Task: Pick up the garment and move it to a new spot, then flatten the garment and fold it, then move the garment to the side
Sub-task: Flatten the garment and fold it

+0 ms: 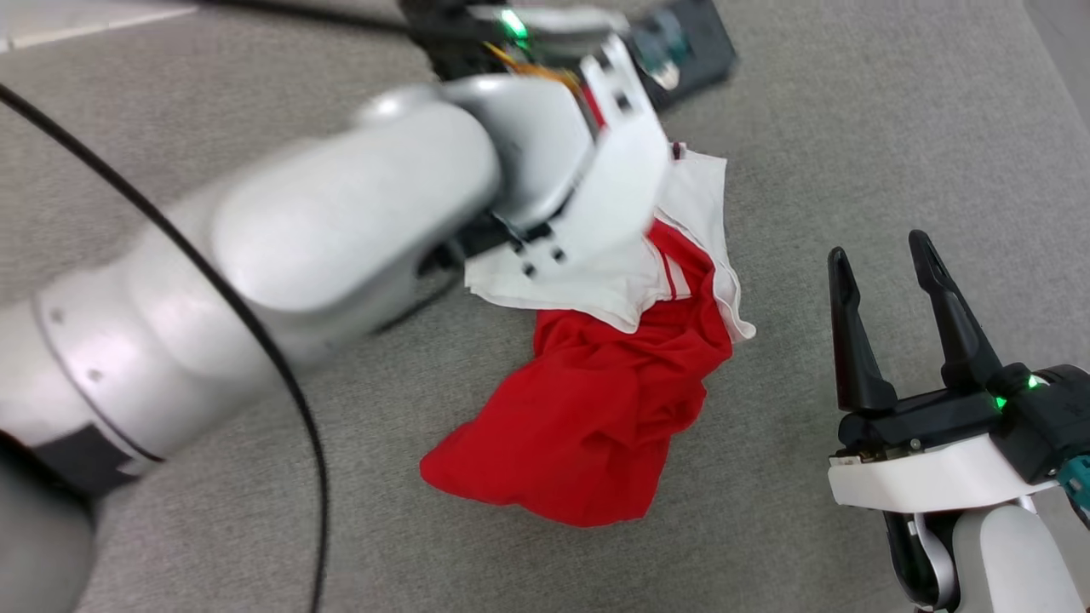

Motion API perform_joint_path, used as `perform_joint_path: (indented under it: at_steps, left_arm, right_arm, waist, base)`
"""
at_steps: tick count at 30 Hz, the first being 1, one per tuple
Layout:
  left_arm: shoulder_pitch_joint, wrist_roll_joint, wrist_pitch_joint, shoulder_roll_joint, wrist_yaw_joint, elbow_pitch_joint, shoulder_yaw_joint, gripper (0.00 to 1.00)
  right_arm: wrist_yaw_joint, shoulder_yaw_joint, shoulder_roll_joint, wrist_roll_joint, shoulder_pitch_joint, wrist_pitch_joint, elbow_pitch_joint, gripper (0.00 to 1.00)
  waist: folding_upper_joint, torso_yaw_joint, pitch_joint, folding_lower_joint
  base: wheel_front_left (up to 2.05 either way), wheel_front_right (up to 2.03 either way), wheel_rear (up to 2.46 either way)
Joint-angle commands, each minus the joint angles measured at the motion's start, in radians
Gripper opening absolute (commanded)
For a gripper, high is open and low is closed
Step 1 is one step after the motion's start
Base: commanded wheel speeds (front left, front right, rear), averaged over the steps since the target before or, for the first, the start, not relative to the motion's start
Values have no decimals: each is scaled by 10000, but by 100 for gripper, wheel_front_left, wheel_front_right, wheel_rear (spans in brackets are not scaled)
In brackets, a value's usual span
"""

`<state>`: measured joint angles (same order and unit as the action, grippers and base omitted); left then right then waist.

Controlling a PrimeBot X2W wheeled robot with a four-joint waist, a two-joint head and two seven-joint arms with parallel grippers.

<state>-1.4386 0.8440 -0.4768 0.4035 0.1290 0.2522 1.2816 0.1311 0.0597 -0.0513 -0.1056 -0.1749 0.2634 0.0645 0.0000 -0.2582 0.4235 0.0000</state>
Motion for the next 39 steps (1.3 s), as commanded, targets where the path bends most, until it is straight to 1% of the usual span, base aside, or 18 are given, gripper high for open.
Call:
perform_joint_path:
  at_steps: [1, 4, 7, 10, 13, 17, 20, 23, 24, 25, 30, 33, 35, 39]
  left_arm:
    - [-94, 82, -82, 129, -4, 54, -7, 100]
    - [-410, 451, -559, 553, -4, 393, -4, 100]
    - [-407, 940, -1518, 884, -4, 696, -10, 100]
    - [-199, 1525, -2193, 1063, -4, 959, -7, 100]
    - [159, 1708, -2918, 1143, -4, 977, -6, 100]
    - [741, 1558, -3532, 1124, -4, 841, -10, 100]
    - [1413, 916, -4297, 1081, -3, 518, -10, 100]
    - [2022, 765, -4519, 1020, 4, 465, 76, 100]
    - [2157, 536, -4639, 982, 4, 336, 101, 46]
    - [2283, 226, -4771, 1065, 7, 119, 127, 0]
    - [1632, 294, -3609, 1211, -4, -14, -5, 0]
    - [1483, 688, -2917, 1525, -4, -61, -10, 0]
    - [1472, 961, -2616, 1977, -4, 7, -10, 0]
    - [1660, 1436, -2189, 3075, -4, 329, -19, 0]
  right_arm:
    - [-7, 9, 21, 46, 114, 20, 23, 100]
    - [-7, 6, 21, 73, 128, 20, 58, 100]
    - [-7, -3, 21, 64, 56, 18, 96, 100]
    - [-7, -29, 21, 16, 6, 18, 101, 100]
    - [-7, 6, 21, -41, -53, 20, 131, 100]
    - [-7, -16, 21, -93, -105, 20, 145, 100]
    - [-7, -19, 22, -132, -203, 20, 143, 100]
    - [-7, -41, 21, -159, -252, 20, 135, 100]
    - [-7, -46, 21, -150, -264, 20, 139, 100]
    - [-7, -80, 21, -105, -274, 20, 126, 100]
    - [-7, -137, 22, 70, -113, 20, 32, 100]
    - [-7, -181, 19, 141, 11, 20, 0, 100]
    - [-5, -176, 21, 213, 94, 20, 7, 100]
    - [-7, -247, 21, 356, 202, 20, 33, 100]
  waist:
    - [0, 119, -120, 0]
    - [0, 162, -137, 0]
    - [0, 135, -47, 0]
    - [0, 58, 108, 0]
    - [0, -58, 294, 0]
    - [0, -181, 543, 0]
    - [0, -235, 700, 0]
    - [0, -267, 785, 0]
    - [0, -270, 800, 0]
    - [0, -236, 775, 0]
    - [0, 34, 381, 0]
    - [0, 244, 56, 0]
    - [0, 369, -122, 0]
    - [0, 621, -332, 0]
  base:
    - [0, 0, 0]
    - [0, 0, 0]
    - [0, 0, 0]
    - [0, 0, 0]
    - [0, 0, 0]
    - [0, 0, 0]
    - [0, 0, 0]
    - [0, 0, 0]
    - [0, 0, 0]
    - [0, 0, 0]
    - [0, 0, 0]
    - [0, 0, 0]
    - [0, 0, 0]
    - [0, 0, 0]
